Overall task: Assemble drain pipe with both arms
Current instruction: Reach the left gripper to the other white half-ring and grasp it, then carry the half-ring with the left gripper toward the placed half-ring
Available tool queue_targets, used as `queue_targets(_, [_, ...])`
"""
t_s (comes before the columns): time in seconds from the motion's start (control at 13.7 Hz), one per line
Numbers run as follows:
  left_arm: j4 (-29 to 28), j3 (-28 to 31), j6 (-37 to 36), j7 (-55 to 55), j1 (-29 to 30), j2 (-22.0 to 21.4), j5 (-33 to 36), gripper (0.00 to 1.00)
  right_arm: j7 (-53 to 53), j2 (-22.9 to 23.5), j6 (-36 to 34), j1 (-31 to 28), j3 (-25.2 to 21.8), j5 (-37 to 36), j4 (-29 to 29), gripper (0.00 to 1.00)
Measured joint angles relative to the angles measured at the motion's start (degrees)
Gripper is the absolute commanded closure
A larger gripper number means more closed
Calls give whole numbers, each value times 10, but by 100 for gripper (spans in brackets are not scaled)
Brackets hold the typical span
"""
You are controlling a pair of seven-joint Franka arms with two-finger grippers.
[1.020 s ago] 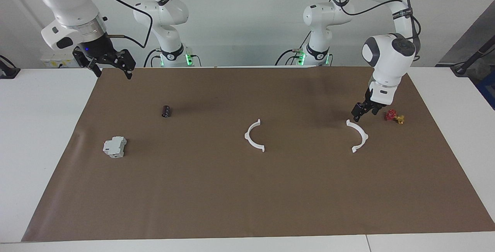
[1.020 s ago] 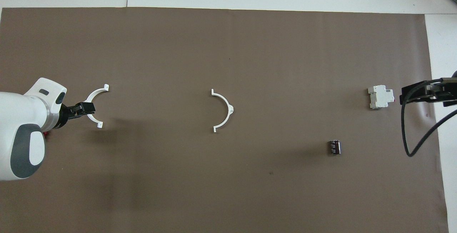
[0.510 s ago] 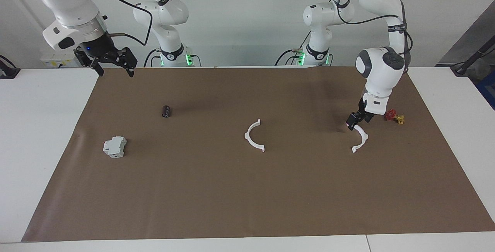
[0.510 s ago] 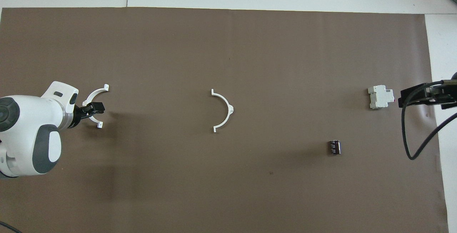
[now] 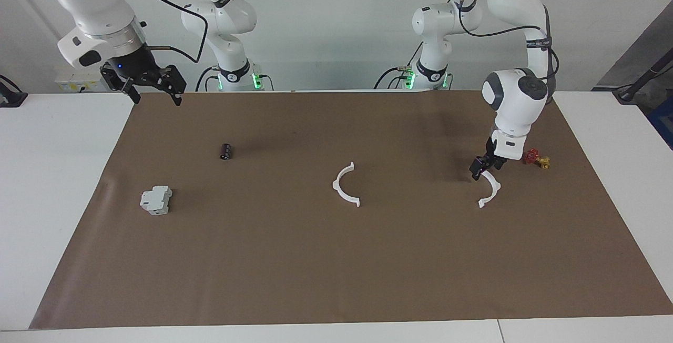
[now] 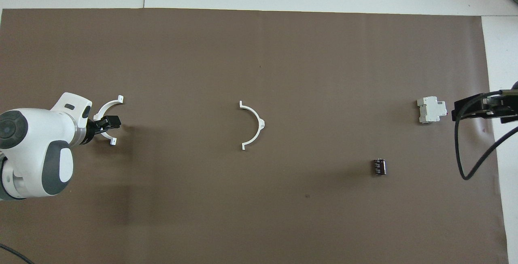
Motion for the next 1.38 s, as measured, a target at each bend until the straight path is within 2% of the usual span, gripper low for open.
queue_targets(0.07, [0, 0, 0, 0, 0, 0, 0, 2, 0, 0, 0, 0, 0, 0, 0, 0])
queue_targets(0.29, [-7, -2, 2, 0, -1, 0, 0, 20, 0, 0, 0, 0, 0, 0, 0, 0])
queue_targets(0.36, [-11, -3, 4, 0, -2, 0, 0, 29, 0, 0, 0, 0, 0, 0, 0, 0])
queue_targets(0.51, [-21, -5, 24, 0, -4, 0, 0, 67, 0, 0, 0, 0, 0, 0, 0, 0])
queue_targets(0.58, [-24, -5, 34, 0, -6, -1, 0, 91, 0, 0, 0, 0, 0, 0, 0, 0])
queue_targets(0.66, [-24, -5, 35, 0, -7, -3, 0, 100, 0, 0, 0, 0, 0, 0, 0, 0])
queue_targets(1.17, [-12, -7, 31, 20, -17, -5, 1, 100, 0, 0, 0, 0, 0, 0, 0, 0])
queue_targets(1.38, [46, -8, -24, -94, -81, -7, 1, 100, 0, 0, 0, 0, 0, 0, 0, 0])
